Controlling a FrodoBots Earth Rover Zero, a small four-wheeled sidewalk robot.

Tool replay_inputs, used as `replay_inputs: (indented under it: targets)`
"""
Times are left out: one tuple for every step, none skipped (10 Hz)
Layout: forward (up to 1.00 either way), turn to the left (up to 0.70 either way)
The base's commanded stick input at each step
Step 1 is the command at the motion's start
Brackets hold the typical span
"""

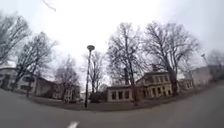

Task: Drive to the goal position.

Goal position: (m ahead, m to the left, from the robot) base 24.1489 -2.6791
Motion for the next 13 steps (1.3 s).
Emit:
replay_inputs:
  targets:
    - [1.00,0.00]
    - [1.00,0.00]
    - [1.00,0.00]
    - [1.00,0.00]
    - [1.00,0.32]
    - [1.00,0.40]
    - [1.00,0.40]
    - [1.00,0.40]
    - [1.00,0.40]
    - [1.00,0.40]
    - [1.00,0.40]
    - [1.00,0.40]
    - [1.00,0.40]
